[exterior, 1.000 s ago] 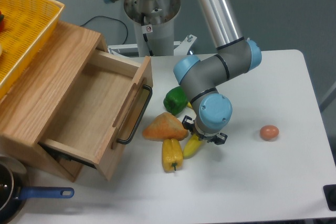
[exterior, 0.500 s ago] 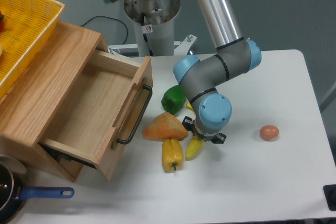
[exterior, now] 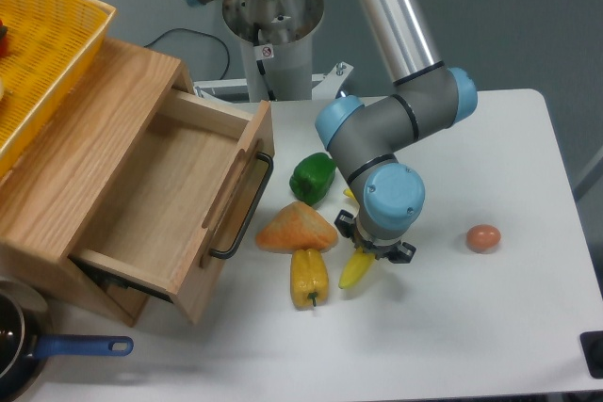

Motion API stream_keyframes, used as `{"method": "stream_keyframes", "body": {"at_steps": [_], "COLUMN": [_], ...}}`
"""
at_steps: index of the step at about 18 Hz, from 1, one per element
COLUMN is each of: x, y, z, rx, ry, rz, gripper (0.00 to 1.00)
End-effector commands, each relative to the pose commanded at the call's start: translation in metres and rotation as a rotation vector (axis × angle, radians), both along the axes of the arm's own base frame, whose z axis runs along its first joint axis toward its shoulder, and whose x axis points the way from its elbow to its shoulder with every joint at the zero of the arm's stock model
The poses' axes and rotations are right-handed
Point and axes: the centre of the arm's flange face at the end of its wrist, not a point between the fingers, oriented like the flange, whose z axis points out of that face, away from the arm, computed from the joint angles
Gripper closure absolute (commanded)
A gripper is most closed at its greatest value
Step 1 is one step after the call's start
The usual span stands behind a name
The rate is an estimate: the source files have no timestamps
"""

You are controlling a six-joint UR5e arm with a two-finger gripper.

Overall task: Pick up the banana
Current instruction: 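Lift the grasped banana up off the table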

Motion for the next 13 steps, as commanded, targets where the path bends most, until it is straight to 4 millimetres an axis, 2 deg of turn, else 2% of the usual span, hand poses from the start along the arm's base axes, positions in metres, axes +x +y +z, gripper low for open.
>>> {"method": "stream_keyframes", "body": {"at_steps": [3,9,13], "x": [-0.002,0.009,0.016], "y": [-0.003,-0.011,-0.022], "z": [0.026,0.086,0.102], "rx": [0.018,0.05,0.029], "ry": [0.032,0.099,0.065], "rz": [0.004,-0.06,-0.126], "gripper": [0.74,0.74,0.74]}}
